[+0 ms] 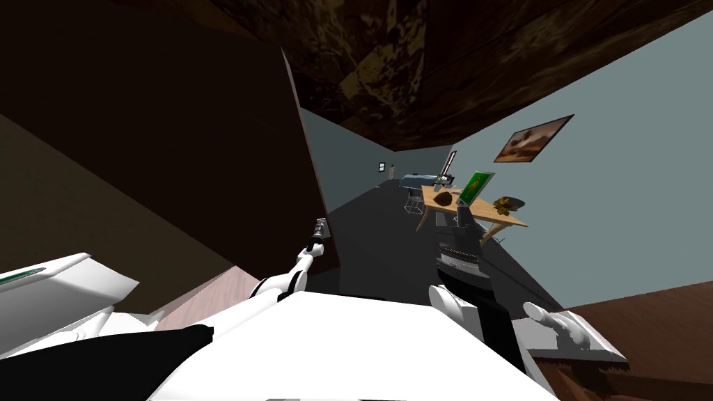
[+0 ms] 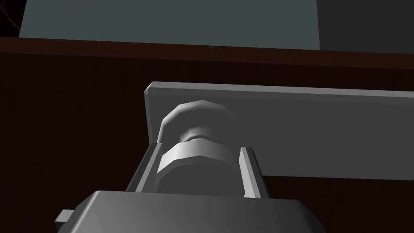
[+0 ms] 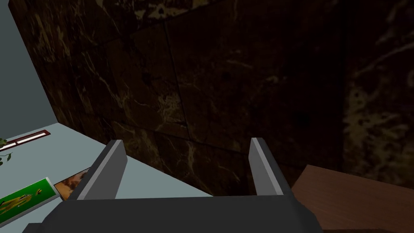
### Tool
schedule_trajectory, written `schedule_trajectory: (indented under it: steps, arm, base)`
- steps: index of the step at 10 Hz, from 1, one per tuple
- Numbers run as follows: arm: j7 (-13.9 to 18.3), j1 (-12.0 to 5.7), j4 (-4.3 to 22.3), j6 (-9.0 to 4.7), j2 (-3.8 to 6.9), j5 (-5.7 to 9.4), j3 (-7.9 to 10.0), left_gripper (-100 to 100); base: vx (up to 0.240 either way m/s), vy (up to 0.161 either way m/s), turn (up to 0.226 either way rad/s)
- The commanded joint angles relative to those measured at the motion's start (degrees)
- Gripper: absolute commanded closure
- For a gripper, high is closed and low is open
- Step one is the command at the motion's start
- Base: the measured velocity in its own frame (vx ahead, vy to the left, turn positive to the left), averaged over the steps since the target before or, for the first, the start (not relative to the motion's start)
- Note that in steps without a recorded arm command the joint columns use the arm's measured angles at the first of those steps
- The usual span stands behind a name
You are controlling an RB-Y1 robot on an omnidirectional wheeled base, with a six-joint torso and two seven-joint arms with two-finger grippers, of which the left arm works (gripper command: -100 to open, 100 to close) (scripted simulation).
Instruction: Push the door open
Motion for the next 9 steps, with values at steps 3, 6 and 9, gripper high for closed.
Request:
schedule_trajectory:
  steps: [3,6,9]
  arm:
    - [-0.37,0.36,-1.05,0.36,0.55,-0.12,1.37,100]
    - [-0.72,-0.22,-0.17,0.0,0.54,-0.34,2.31,100]
    - [-0.72,-0.22,-0.17,0.0,0.54,-0.34,2.31,100]
  base:
    - [0.168,-0.05,0.095]
    - [0.198,-0.102,0.162]
    - [0.068,-0.026,0.014]
